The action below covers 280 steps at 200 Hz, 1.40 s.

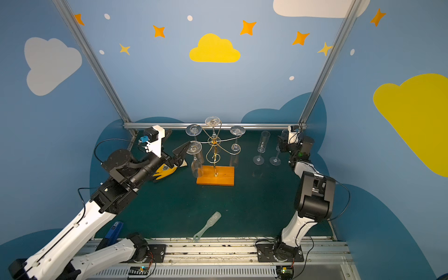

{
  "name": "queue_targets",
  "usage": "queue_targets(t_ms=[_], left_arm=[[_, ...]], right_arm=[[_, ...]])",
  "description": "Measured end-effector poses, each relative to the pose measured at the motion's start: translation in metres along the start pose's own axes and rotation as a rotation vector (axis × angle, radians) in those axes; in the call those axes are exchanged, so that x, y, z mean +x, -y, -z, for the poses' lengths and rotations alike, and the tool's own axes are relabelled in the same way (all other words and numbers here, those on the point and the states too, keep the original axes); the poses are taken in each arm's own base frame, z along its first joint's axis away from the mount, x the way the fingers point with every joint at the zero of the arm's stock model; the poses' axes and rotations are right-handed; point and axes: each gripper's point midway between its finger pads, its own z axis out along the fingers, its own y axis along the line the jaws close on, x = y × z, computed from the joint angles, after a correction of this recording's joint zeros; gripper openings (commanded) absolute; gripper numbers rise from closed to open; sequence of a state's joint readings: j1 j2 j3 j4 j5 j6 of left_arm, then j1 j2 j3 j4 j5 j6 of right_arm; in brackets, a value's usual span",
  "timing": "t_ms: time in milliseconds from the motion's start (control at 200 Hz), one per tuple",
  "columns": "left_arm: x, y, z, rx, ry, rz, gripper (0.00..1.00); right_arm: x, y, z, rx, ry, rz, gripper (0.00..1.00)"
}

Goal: Take the wine glass off the wine glass rack
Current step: Place the wine glass at the top-right of the table.

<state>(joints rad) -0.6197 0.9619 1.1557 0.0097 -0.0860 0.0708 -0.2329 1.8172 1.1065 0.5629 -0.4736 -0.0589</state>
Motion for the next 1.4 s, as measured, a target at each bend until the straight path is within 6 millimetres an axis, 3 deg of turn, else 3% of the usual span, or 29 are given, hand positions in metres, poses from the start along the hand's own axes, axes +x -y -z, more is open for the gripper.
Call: queue_targets(t_ms=[375,841,901,1011,1216,1271,1402], left_arm=[[0.000,-0.008,0.000,-0.022,-0.001,0.007,0.89],[0.000,-0.010,0.001,-0.026,-0.001,0.030,0.89],[0.000,-0.011,0.001,-0.027,0.001,0.030,0.89],[-0.001,-0.011,0.003,-0.027,0.002,0.032,0.89],[-0.001,-0.011,0.006,-0.028,-0.001,0.037,0.90],[-0.002,-0.012,0.007,-0.030,0.000,0.037,0.90],[-0.006,-0.013,0.012,-0.033,0.008,0.036,0.91]], right_arm=[[-0.012,0.006,-0.006,-0.004,0.097,0.061,0.13],[0.001,0.004,-0.008,-0.017,0.071,0.119,0.15],[0.001,0.004,-0.008,-0.018,0.071,0.120,0.23],[0.001,0.003,-0.008,-0.021,0.070,0.121,0.49],[0.012,0.003,-0.008,-0.025,0.035,0.111,0.82],[0.015,0.003,-0.008,-0.023,0.025,0.110,0.88],[0.022,0.005,-0.007,-0.010,0.003,0.099,0.89]])
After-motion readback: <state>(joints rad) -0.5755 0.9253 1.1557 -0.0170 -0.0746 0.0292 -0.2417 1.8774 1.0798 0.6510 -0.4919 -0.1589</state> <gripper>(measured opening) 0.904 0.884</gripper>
